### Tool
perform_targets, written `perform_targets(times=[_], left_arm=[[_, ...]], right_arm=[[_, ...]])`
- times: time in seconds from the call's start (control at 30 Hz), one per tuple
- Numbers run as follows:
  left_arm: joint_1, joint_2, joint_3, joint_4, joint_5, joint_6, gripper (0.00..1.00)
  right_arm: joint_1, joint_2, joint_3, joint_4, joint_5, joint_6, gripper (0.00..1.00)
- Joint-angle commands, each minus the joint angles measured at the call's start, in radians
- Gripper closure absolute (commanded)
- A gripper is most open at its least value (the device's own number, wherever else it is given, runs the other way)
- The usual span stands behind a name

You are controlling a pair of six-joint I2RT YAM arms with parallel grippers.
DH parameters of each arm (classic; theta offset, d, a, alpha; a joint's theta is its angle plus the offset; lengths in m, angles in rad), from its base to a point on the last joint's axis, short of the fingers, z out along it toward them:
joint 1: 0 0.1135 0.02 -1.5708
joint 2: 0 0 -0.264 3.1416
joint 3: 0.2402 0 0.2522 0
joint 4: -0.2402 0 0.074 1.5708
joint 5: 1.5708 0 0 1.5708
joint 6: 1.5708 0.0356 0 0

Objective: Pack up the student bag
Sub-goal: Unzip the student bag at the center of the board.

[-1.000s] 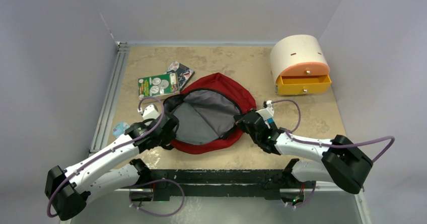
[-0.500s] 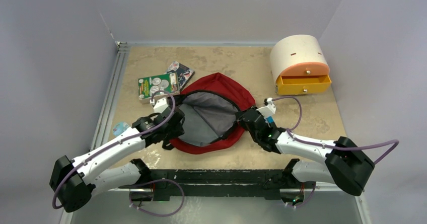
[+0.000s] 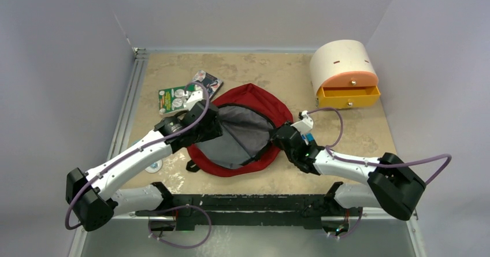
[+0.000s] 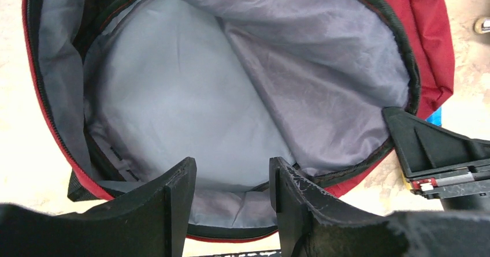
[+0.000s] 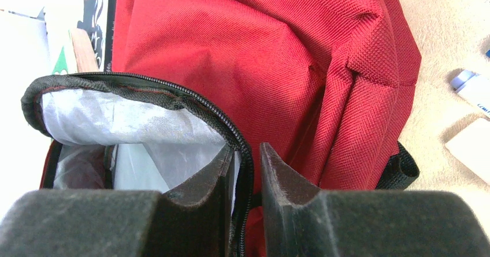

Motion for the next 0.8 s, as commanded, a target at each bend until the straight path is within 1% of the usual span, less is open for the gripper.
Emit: perform_targets(times=[0.0,0.07,0.17,0.3,0.4,0.57,0.77], left_arm=[[0.007,0.018,0.058,0.029,0.014,0.059,0.51],[0.008,0.032,0.043,0.077,0.033,0.090,0.52],[0.025,0.078,0.023,0.133,0.070,0.129,0.58],[0.090,0.168,0.005,0.224,0.153,0.192,0.67],[0.143,0.239,0.018,0.280,0.180,0.238,0.72],[0.213,0.362,0.092,0.336,0.193,0.284,0.76],[0.256,0.513,0.230,0.392,0.211,0.348,0.79]], right_arm=[[-0.002,0.000,0.031,0.035,0.013,-0.020,0.76],[-0.002,-0.003,0.028,0.038,0.012,-0.021,0.76],[-0.002,-0.004,0.028,0.040,0.009,-0.022,0.77],[-0.002,-0.015,0.027,0.037,0.010,-0.024,0.78],[-0.002,-0.021,0.027,0.030,0.014,-0.033,0.78],[-0.002,-0.031,0.013,0.027,0.026,-0.033,0.78],[-0.002,-0.044,-0.008,0.026,0.028,-0.020,0.78]])
